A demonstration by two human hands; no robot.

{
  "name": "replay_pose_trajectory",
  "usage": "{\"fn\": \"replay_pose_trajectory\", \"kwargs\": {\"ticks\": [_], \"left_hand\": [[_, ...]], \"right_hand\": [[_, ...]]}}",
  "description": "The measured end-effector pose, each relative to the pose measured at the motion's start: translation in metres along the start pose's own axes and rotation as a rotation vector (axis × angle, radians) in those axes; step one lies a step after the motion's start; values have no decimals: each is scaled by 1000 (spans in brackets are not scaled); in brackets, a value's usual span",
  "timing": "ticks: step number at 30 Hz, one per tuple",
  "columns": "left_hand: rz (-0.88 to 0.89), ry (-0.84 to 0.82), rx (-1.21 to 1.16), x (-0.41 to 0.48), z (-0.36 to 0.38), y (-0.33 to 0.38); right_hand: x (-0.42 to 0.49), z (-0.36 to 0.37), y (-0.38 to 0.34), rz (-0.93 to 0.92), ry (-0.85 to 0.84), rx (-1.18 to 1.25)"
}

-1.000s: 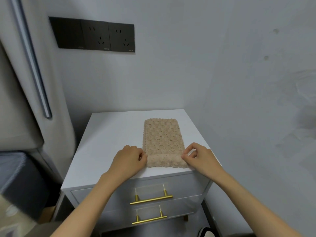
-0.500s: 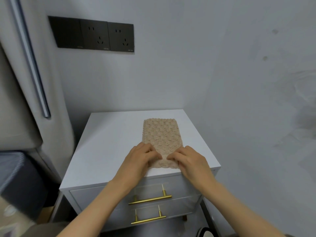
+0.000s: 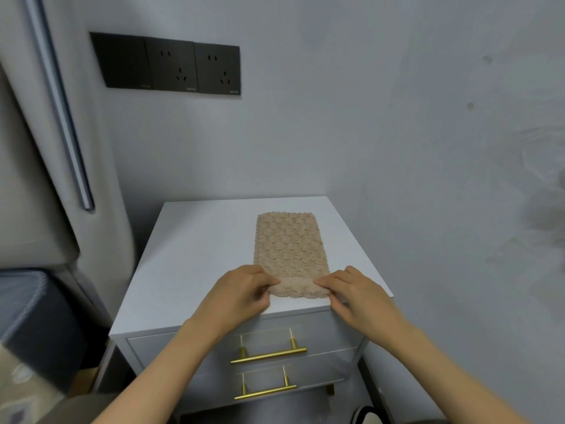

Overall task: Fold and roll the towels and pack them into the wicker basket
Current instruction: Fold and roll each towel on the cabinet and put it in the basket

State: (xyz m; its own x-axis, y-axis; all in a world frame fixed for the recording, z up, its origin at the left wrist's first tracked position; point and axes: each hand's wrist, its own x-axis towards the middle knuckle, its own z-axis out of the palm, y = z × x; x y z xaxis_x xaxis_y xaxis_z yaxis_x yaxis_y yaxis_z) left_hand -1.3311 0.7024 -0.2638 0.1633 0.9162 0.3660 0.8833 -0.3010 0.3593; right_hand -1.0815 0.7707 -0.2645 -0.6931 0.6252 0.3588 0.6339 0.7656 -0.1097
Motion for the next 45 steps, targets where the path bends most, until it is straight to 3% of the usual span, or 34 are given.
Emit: {"fn": "replay_pose_trajectory", "kwargs": {"ticks": [5, 9, 15, 19, 22, 26, 30, 34, 39, 45], "left_hand": [[-213, 32, -169, 6, -2, 3], [-316, -42, -296, 9, -7, -1], [-394, -60, -325, 12, -4, -1], [-441, -37, -338, 16, -2, -1], [-458, -4, -293, 16, -1, 1], [-380, 63, -50, 15, 3, 7], [-276, 128, 65, 14, 6, 10], [-275, 141, 60, 16, 7, 7], [-196, 210, 81, 17, 8, 3], [-27, 213, 51, 15, 7, 2]], "right_hand": [[5, -6, -5, 237, -66, 254], [10, -9, -4, 424, -80, 456], [19, -11, -9, 654, 2, 583], [20, -10, -11, 754, 75, 481], [17, -10, -7, 668, 58, 258], [15, -9, -3, 565, 72, 168], [17, -3, -9, 297, 244, -121], [21, -8, -23, 161, 374, -19], [19, 1, -28, -125, 117, -86], [16, 10, -26, -83, 26, -112]]}}
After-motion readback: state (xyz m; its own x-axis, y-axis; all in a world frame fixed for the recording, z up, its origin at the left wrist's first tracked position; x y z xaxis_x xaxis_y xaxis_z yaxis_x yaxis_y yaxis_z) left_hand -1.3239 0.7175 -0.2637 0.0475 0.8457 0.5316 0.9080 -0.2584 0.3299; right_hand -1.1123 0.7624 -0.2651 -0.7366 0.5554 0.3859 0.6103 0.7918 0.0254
